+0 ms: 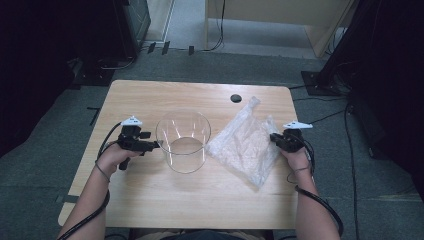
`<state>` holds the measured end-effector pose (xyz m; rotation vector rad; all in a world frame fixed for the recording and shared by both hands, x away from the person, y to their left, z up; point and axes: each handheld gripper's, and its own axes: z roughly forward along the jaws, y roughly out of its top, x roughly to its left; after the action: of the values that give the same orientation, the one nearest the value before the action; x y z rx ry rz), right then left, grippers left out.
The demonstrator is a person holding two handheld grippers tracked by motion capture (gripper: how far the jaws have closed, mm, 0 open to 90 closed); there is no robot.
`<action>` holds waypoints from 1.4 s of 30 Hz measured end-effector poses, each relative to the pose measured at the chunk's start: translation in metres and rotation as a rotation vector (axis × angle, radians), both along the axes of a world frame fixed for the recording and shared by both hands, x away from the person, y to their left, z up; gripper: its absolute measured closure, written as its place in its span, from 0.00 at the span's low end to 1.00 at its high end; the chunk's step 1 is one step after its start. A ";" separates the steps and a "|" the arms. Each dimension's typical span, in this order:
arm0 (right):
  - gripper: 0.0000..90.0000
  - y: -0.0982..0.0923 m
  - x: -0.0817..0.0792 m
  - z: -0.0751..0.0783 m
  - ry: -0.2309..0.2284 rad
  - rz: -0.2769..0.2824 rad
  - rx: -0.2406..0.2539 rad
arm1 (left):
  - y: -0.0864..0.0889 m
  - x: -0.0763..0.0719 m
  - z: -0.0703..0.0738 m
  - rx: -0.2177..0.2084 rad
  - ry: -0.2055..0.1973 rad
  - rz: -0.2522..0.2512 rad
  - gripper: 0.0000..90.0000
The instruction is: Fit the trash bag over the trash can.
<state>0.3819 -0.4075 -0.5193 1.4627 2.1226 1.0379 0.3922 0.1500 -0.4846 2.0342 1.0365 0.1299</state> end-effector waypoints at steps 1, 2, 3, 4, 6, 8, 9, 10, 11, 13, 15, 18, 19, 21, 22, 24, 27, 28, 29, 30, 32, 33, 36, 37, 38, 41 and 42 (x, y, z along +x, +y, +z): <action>0.95 0.002 0.003 0.002 0.041 0.011 0.026 | 0.000 0.000 0.000 0.000 0.002 0.001 0.28; 0.97 0.004 0.004 0.004 0.061 0.023 0.017 | 0.000 0.000 0.000 -0.002 0.006 0.003 0.28; 0.98 0.006 0.006 0.006 0.074 0.039 -0.001 | 0.000 0.001 0.000 -0.005 0.010 0.007 0.28; 0.98 0.008 0.008 0.007 0.087 0.039 -0.004 | 0.000 0.001 -0.001 -0.005 0.012 0.010 0.28; 0.99 0.009 0.010 0.011 0.103 0.017 0.052 | -0.001 0.001 0.000 0.000 0.010 0.016 0.28; 0.99 0.011 0.011 0.018 0.082 0.018 0.077 | -0.002 0.001 0.001 -0.002 0.007 0.028 0.28; 0.99 0.013 0.012 0.023 0.061 0.026 0.084 | -0.002 0.001 0.001 -0.004 0.006 0.035 0.28; 0.99 0.014 0.012 0.027 0.049 0.031 0.088 | -0.003 0.002 0.001 -0.013 0.011 0.047 0.28; 0.99 0.016 0.011 0.031 0.031 0.037 0.093 | -0.003 0.002 0.001 -0.021 0.017 0.059 0.28; 0.99 0.020 0.011 0.039 0.009 0.042 0.108 | -0.004 0.002 0.002 -0.023 0.024 0.072 0.28; 0.99 0.023 0.011 0.045 -0.012 0.049 0.115 | -0.004 0.002 0.002 -0.021 0.029 0.077 0.28; 0.99 0.029 0.011 0.052 -0.030 0.068 0.117 | -0.007 0.002 0.002 -0.025 0.036 0.084 0.28; 0.99 0.030 0.011 0.054 -0.036 0.072 0.117 | -0.008 0.002 0.002 -0.025 0.040 0.087 0.28; 0.99 0.033 0.011 0.058 -0.042 0.083 0.118 | -0.010 0.003 0.002 -0.029 0.048 0.091 0.28; 0.99 0.035 0.010 0.061 -0.049 0.087 0.123 | -0.010 0.003 0.002 -0.029 0.046 0.091 0.28; 0.99 0.038 0.009 0.065 -0.060 0.095 0.131 | -0.012 0.003 0.003 -0.020 0.038 0.084 0.28; 0.99 0.042 0.008 0.073 -0.077 0.108 0.134 | -0.015 0.003 0.004 -0.013 0.020 0.079 0.28; 0.99 0.043 0.008 0.076 -0.082 0.110 0.137 | -0.015 0.003 0.004 -0.012 0.017 0.077 0.28; 0.99 0.044 0.008 0.078 -0.084 0.111 0.139 | -0.016 0.003 0.005 -0.008 0.013 0.075 0.28; 0.99 0.045 0.008 0.080 -0.092 0.118 0.138 | -0.017 0.003 0.005 -0.005 0.008 0.071 0.28; 0.99 0.048 0.008 0.084 -0.095 0.124 0.136 | -0.018 0.003 0.005 -0.003 0.007 0.069 0.28; 0.99 0.049 0.008 0.085 -0.098 0.126 0.138 | -0.019 0.003 0.006 0.000 0.002 0.066 0.28; 0.99 0.054 0.007 0.090 -0.103 0.138 0.132 | -0.021 0.003 0.006 0.001 -0.001 0.062 0.28; 0.99 0.056 0.007 0.092 -0.108 0.146 0.127 | -0.022 0.003 0.006 0.003 -0.001 0.062 0.28; 0.99 0.058 0.007 0.094 -0.113 0.153 0.123 | -0.022 0.003 0.006 0.005 -0.002 0.061 0.28; 0.99 0.063 0.005 0.102 -0.133 0.170 0.119 | -0.025 0.003 0.006 0.007 -0.008 0.061 0.28; 0.99 0.065 0.005 0.105 -0.145 0.177 0.118 | -0.026 0.003 0.007 0.009 -0.006 0.061 0.28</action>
<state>0.3866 -0.3428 -0.4139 1.2256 2.1482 1.3125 0.3950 0.1245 -0.4778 2.0099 1.0960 0.1727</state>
